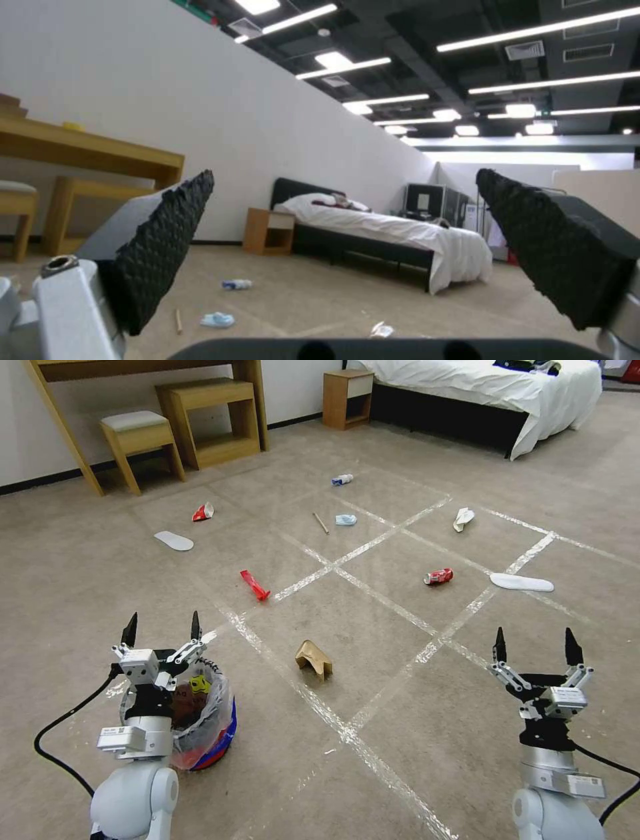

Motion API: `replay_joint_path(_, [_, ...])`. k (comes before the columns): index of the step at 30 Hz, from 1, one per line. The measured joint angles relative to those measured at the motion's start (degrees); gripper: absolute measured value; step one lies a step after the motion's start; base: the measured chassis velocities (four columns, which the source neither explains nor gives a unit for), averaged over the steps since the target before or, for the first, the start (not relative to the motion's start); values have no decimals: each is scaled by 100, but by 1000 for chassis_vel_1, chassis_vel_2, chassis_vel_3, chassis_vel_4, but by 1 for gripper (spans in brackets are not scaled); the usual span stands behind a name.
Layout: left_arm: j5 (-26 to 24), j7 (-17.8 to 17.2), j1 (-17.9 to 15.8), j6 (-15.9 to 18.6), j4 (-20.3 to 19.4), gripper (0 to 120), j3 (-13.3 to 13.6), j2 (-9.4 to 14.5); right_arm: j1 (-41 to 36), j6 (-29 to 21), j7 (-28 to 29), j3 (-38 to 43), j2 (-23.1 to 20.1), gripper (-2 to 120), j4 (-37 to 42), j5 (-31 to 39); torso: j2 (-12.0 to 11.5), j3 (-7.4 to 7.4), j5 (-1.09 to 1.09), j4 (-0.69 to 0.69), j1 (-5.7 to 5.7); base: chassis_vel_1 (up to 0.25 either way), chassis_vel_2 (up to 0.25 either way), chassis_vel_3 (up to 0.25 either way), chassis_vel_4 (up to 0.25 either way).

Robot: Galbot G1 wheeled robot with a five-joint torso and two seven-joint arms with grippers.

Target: Pick up the trash bin and place the garbage on the floor into it.

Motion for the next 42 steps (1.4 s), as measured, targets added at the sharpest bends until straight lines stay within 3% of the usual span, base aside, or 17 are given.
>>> replay_joint_path(30, [-20, 3, 68, 21, -108, 100, -6, -12, -1, 58, -98, 32, 52, 100, -55, -37, 0, -1, 0, -1, 0, 0, 0, 0, 0])
replay_joint_path(42, [-132, -32, 45, 54, -126, 100, -44, 25, 44, 140, -107, 16, 54, 100, -94, -82, 0, 2, 0, 0, 0, -103, 99, 91, -102])
